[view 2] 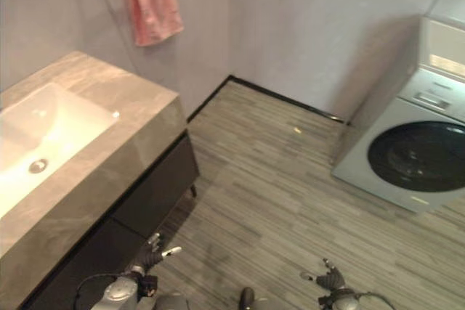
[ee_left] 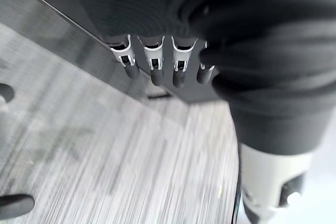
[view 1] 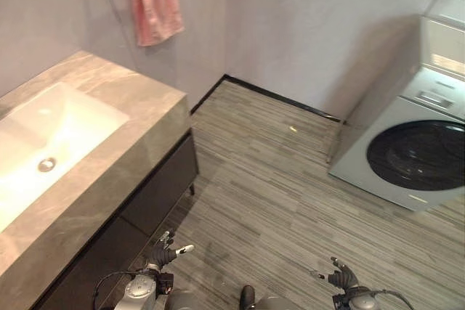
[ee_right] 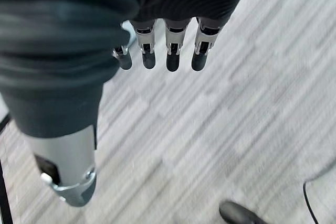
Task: Put brush and paste in cup on sink, flatten towel.
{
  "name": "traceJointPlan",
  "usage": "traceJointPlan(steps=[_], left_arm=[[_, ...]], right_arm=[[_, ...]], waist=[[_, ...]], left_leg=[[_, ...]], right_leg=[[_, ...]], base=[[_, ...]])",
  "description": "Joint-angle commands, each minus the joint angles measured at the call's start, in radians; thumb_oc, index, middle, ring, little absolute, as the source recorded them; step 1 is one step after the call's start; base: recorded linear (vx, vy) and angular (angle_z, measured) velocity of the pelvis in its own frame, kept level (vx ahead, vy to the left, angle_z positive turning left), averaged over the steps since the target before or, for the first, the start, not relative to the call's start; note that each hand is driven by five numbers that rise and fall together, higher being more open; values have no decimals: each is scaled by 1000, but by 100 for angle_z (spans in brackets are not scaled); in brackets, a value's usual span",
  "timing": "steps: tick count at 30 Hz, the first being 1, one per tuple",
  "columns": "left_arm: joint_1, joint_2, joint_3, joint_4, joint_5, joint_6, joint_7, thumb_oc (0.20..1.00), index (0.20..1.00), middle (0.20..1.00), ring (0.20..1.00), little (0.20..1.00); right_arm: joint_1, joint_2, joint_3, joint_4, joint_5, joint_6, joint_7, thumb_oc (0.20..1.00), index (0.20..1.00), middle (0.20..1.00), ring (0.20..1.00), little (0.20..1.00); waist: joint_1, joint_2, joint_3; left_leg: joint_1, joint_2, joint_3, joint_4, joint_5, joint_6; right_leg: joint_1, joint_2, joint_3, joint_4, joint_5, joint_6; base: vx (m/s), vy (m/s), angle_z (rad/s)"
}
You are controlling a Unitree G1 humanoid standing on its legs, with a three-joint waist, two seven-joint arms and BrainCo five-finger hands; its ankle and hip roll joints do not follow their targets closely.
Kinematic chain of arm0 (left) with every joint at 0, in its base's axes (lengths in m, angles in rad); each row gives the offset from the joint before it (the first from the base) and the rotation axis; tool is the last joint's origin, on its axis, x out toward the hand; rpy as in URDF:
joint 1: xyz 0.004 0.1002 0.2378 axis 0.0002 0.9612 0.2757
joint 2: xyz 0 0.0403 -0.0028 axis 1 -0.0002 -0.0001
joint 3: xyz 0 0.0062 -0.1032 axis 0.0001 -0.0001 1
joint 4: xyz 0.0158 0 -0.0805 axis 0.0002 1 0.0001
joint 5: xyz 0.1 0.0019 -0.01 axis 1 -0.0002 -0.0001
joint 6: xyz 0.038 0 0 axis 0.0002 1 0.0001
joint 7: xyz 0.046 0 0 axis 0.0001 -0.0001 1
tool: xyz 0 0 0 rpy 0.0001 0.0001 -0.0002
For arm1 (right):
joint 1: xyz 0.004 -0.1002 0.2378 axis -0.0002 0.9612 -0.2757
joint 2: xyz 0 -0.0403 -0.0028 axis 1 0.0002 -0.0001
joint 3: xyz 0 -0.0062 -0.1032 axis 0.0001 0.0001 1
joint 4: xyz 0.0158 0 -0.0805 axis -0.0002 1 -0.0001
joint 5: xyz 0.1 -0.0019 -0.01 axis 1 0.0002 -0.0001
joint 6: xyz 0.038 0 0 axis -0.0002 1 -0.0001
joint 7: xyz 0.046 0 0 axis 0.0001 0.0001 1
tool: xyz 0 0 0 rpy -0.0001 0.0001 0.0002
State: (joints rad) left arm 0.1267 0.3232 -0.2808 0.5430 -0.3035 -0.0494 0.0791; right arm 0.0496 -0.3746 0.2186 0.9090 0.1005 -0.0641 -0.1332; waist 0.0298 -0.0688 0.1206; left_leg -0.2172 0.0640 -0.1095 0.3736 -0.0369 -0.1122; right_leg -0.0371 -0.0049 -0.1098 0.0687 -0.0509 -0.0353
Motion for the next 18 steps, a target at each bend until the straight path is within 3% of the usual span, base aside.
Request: traceJointPlan(steps=[1, 4, 5, 9, 15, 18], left_arm=[[-27, 23, -9, -26, 34, -49, 32, 1000, 1000, 1000, 1000, 1000], [-12, 37, -5, -43, 47, -42, 32, 1000, 1000, 1000, 1000, 1000], [-10, 44, 6, -41, 49, -43, 27, 1000, 1000, 1000, 1000, 1000], [-1, 51, 22, -1, 86, -51, 30, 1000, 1000, 1000, 1000, 1000], [2, 49, 28, 26, 98, -55, 44, 1000, 1000, 1000, 1000, 1000], [-4, 41, 35, 37, 95, -50, 61, 1000, 1000, 1000, 1000, 1000]], right_arm=[[-8, -29, 7, 15, -33, -12, -22, 1000, 1000, 1000, 1000, 1000], [-17, -28, 27, 14, -56, -9, -19, 1000, 1000, 1000, 1000, 1000], [-30, -23, 40, 8, -64, -12, -11, 1000, 1000, 1000, 1000, 1000], [-39, 10, 47, -30, -57, -20, -3, 1000, 1000, 1000, 1000, 1000], [-48, 32, 82, -33, -80, -27, -2, 1000, 1000, 1000, 1000, 1000], [-46, 47, 82, -46, -71, -28, -9, 1000, 1000, 1000, 1000, 1000]], waist=[[32, 23, 21], [54, 17, 16], [48, 17, 8], [35, 17, -23], [54, 10, -34], [53, 5, -36]], left_leg=[[-33, -169, 2, -146, 13, 113], [-25, -187, -39, -105, -1, 122], [9, -179, -21, -123, -34, 140], [92, -178, 20, -178, -73, 177], [127, -157, 81, -212, -80, 188], [146, -138, 106, -240, -64, 187]], right_leg=[[76, -14, 8, -54, -36, 89], [70, -19, 30, -12, -52, 97], [67, -19, 42, 17, -70, 107], [62, -22, 78, 37, -86, 117], [44, -16, 109, 43, -67, 131], [25, -2, 78, 56, -55, 137]], base=[[190, 8, -88], [159, 70, -38], [171, 130, -80], [168, 171, -62], [32, 65, -54], [6, 3, -25]])
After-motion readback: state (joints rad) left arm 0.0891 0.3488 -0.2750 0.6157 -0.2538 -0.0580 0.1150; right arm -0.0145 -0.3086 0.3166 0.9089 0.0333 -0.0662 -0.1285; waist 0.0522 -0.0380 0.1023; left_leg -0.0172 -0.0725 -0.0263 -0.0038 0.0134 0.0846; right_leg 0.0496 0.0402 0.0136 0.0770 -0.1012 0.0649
